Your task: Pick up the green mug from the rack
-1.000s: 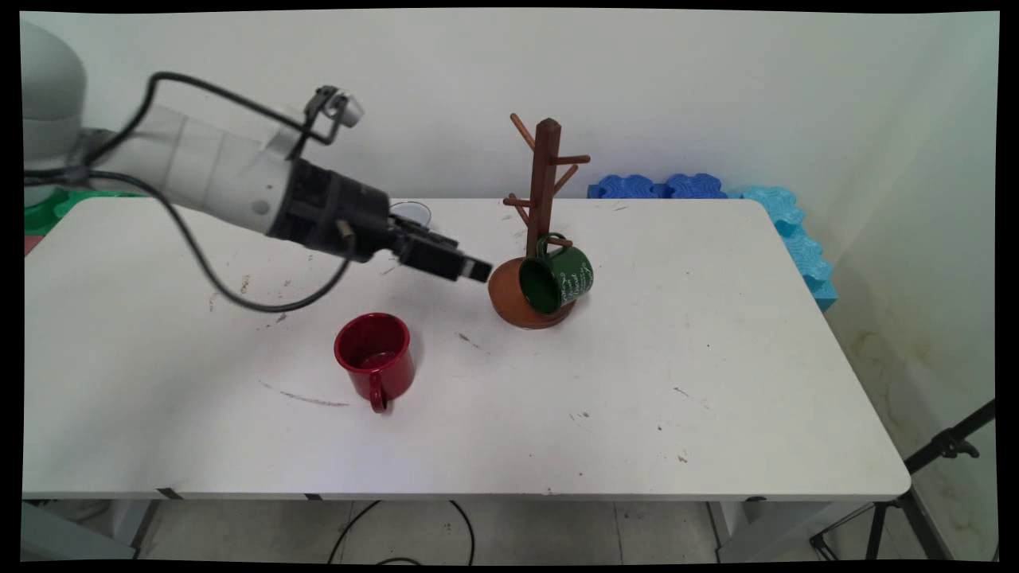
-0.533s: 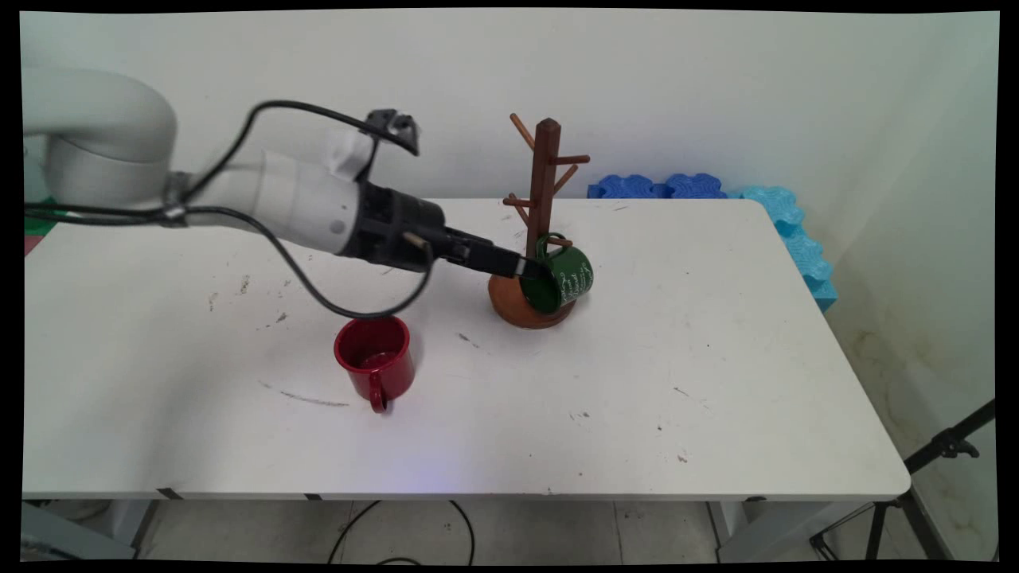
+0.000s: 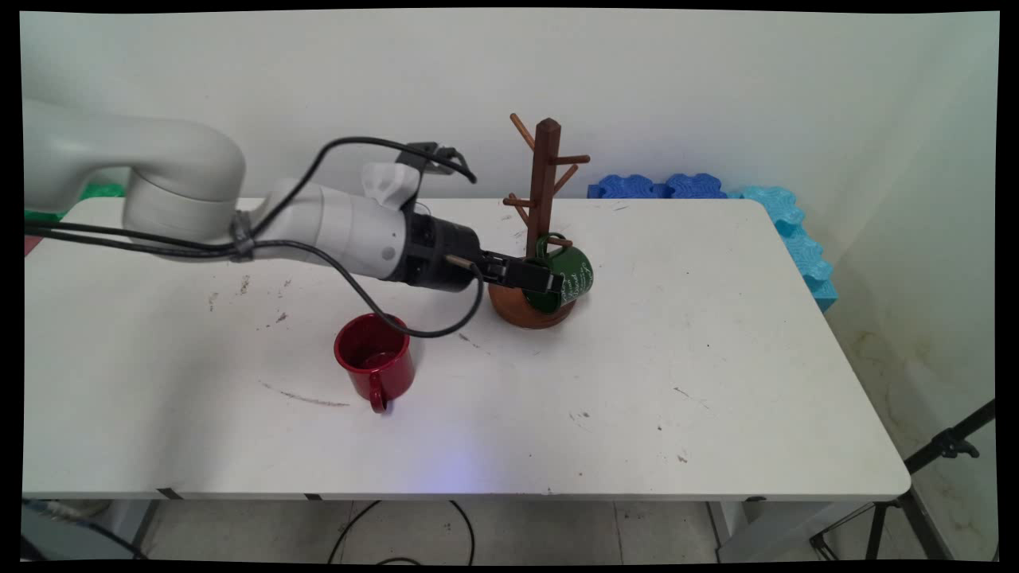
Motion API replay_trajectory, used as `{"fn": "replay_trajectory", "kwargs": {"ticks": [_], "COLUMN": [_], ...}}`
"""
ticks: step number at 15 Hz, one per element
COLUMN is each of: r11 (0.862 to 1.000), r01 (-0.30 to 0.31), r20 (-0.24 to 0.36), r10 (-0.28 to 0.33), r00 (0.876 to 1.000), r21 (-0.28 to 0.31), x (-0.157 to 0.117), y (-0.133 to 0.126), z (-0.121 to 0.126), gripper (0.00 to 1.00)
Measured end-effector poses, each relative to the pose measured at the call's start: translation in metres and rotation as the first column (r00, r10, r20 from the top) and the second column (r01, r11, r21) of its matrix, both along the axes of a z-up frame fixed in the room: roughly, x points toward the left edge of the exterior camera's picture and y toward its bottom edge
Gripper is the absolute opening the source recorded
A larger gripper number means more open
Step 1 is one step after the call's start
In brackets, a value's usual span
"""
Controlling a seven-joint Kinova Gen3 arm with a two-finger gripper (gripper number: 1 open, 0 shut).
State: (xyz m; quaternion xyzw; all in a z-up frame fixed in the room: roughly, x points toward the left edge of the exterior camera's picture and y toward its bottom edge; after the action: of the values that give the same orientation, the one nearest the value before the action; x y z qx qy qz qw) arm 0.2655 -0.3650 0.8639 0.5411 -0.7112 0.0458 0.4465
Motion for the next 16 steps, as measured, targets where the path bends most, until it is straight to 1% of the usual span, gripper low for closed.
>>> {"fn": "replay_trajectory", "kwargs": {"ticks": [9, 16], "r11": [0.998, 0.998], "r01": [-0.054, -0.07], "r20": [-0.013, -0.027], "r10": [0.054, 0.07], "r00": [0.998, 0.997], "r21": [0.009, -0.004], "x": [-0.025, -0.039], "y": [-0.016, -0.027], "z": [-0.032, -0.049], "gripper": [1.0, 1.0]}}
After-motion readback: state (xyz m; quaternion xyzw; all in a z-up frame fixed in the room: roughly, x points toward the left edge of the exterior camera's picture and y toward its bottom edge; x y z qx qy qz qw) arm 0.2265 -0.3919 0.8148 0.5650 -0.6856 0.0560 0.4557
